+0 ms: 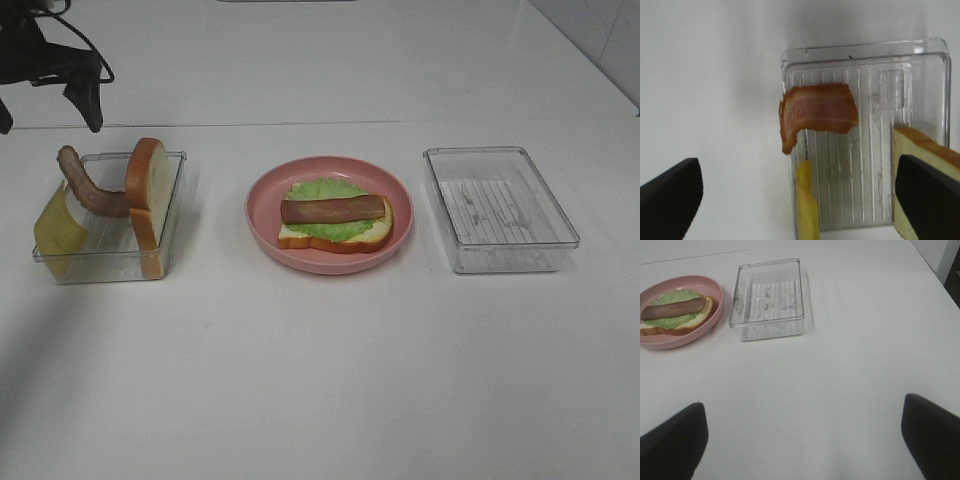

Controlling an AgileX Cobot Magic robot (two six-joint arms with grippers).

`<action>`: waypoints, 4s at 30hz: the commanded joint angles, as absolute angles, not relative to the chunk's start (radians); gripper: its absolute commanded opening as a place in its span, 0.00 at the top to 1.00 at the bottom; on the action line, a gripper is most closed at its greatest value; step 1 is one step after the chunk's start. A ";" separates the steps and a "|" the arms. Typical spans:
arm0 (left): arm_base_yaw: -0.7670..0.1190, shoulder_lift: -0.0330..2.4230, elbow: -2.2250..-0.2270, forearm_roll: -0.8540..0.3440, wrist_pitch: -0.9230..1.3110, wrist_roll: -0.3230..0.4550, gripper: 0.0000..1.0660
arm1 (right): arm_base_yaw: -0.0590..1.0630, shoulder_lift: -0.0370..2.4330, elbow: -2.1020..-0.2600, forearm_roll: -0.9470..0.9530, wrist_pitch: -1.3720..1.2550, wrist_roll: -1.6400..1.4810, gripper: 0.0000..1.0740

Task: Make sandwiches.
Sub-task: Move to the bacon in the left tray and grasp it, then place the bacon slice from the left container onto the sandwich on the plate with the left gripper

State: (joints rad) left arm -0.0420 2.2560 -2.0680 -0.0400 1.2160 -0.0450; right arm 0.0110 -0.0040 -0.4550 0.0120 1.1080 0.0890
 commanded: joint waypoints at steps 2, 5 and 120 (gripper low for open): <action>-0.054 2.329 -2.128 -0.035 1.316 -0.054 0.05 | 0.006 -0.036 -0.454 0.014 1.099 0.085 0.08; -0.054 2.338 -2.131 -0.035 1.316 -0.054 0.05 | 0.006 -0.036 -0.454 0.014 1.099 0.085 0.08; -0.356 2.140 -2.310 -0.722 1.037 0.089 1.00 | 0.006 -0.036 -0.454 0.014 1.099 0.085 0.08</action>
State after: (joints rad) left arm -0.3130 2.1130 -2.3060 -0.7000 1.0760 0.0820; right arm 0.0110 -0.0040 -0.4550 0.0120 1.1080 0.0890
